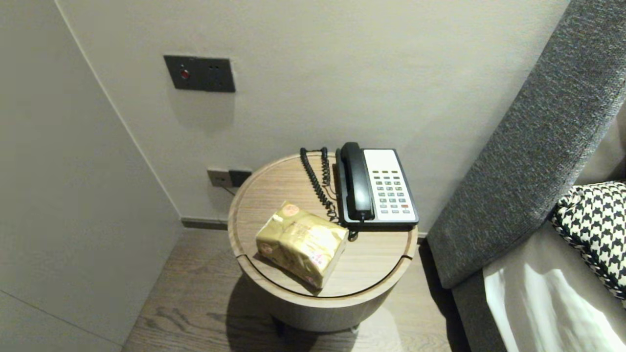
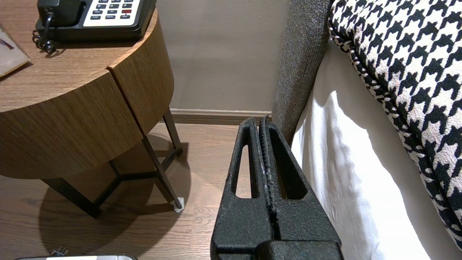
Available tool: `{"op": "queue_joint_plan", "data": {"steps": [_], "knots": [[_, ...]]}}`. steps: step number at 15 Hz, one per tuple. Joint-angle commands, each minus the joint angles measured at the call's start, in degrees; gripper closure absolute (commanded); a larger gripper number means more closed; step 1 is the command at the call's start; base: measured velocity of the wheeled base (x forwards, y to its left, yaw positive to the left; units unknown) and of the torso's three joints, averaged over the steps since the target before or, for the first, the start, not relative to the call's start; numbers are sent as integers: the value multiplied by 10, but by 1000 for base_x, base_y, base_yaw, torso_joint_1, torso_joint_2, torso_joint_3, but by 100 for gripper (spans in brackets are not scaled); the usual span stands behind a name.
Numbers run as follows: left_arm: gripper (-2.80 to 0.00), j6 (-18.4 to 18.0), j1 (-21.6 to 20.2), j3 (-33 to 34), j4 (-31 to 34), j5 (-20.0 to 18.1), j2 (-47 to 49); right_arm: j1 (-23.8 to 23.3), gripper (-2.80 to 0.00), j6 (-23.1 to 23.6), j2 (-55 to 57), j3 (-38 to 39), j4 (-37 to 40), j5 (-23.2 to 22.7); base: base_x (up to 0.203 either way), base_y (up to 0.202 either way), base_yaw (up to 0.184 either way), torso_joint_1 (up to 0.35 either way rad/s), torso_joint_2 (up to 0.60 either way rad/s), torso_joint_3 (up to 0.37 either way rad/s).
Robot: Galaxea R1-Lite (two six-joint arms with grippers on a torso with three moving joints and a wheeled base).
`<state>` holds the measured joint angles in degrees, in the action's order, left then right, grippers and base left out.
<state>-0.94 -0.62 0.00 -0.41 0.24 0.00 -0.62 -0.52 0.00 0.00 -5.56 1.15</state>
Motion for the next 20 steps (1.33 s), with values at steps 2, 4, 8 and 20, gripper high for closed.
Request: {"op": "queue_joint_plan", "data": {"steps": [2, 4, 8, 20], "knots": [[0, 0, -1, 0, 0, 0, -1, 0, 0, -3, -1, 23, -2, 0, 0, 0, 0, 0, 0, 0], [0, 0, 0, 0, 0, 0, -1, 0, 0, -3, -1, 23, -2, 0, 0, 0, 0, 0, 0, 0], [0, 1, -1, 0, 1, 0, -1, 0, 0, -3, -1, 23, -2, 0, 0, 0, 0, 0, 0, 0], [0, 0, -1, 0, 0, 0, -1, 0, 0, -2, -1, 23, -2, -1, 0, 0, 0, 0, 0, 0]]}}
